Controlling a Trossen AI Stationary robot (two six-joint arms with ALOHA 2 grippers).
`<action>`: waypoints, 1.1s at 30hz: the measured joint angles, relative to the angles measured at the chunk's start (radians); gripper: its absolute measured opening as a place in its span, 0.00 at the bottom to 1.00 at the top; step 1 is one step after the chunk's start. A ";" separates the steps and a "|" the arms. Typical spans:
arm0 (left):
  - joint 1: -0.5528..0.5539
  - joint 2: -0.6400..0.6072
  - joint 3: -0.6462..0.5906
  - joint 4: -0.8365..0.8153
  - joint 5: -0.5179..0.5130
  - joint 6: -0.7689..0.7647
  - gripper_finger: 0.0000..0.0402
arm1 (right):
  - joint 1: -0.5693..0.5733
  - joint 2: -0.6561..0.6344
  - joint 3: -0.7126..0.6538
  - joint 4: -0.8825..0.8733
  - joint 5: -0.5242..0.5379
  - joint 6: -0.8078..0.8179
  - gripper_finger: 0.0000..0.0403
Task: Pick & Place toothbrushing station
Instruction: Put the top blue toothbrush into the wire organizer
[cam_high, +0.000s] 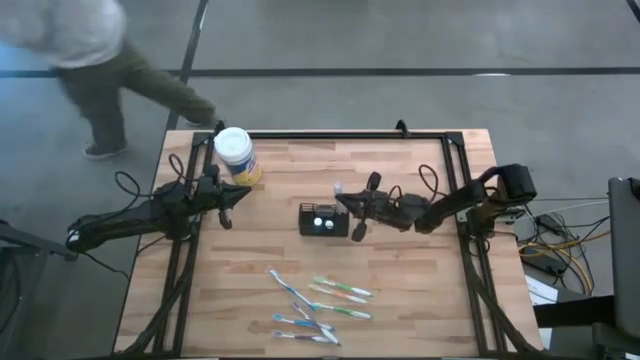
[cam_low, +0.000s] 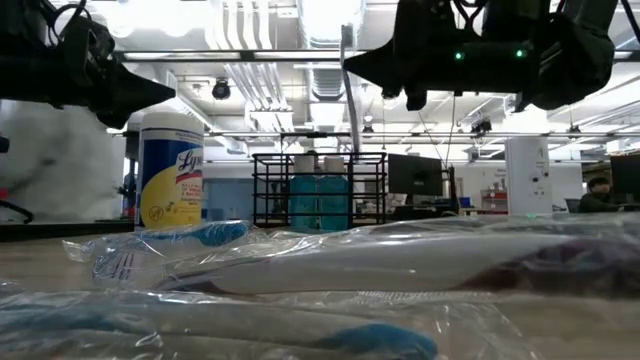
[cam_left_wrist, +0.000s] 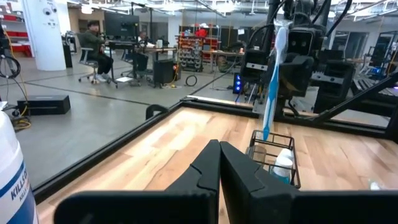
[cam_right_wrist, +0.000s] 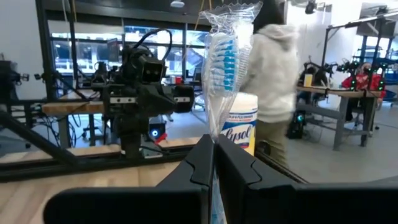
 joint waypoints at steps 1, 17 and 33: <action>0.000 0.000 0.000 0.000 0.000 -0.001 0.02 | 0.002 0.000 -0.010 0.000 0.000 0.000 0.02; 0.000 0.000 0.000 0.002 0.000 -0.019 0.02 | 0.002 0.118 -0.076 0.058 0.028 0.016 0.02; 0.000 0.000 0.000 0.006 0.000 -0.020 0.02 | 0.005 0.186 -0.070 0.057 0.025 0.064 0.02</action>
